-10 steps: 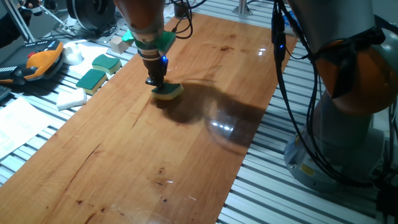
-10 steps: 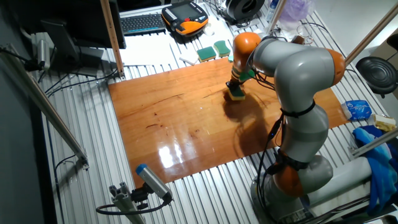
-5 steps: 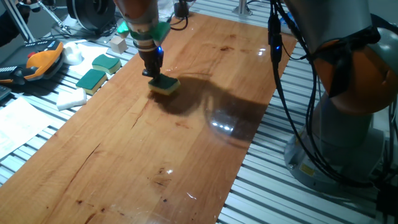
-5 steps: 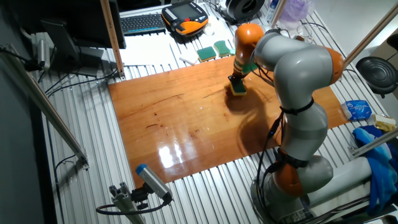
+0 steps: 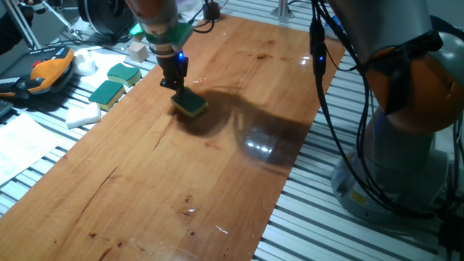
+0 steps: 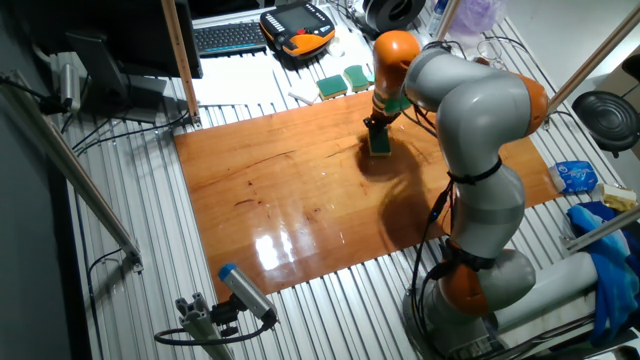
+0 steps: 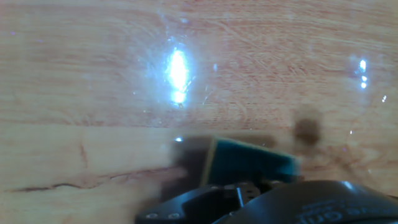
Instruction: Clean the tabletop with a sponge
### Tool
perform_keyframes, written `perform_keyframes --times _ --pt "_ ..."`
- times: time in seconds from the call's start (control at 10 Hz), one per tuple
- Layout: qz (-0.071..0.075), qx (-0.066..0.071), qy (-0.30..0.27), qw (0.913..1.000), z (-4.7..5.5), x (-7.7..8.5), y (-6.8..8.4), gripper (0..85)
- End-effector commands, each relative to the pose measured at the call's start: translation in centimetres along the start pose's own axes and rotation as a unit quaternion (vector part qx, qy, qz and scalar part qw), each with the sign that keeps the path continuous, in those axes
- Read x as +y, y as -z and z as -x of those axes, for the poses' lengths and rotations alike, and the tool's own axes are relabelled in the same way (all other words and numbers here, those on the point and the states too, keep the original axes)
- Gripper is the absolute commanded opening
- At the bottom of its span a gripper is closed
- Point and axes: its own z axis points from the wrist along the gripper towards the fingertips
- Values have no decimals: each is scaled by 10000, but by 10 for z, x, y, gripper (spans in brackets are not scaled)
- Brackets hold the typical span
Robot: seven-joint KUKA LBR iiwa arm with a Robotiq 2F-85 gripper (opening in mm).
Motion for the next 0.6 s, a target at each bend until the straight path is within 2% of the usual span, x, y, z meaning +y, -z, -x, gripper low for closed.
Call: perform_keyframes --times 0.0,0.1,0.4,0.5 --pt "2 -2 -43 10000 -2 1 -1 510" --pt "-6 -2 -81 10000 -5 5 -2 510" --pt "-21 -86 -265 9996 -26 22 -11 510" --pt "-21 -109 -288 9995 -28 24 -14 510"
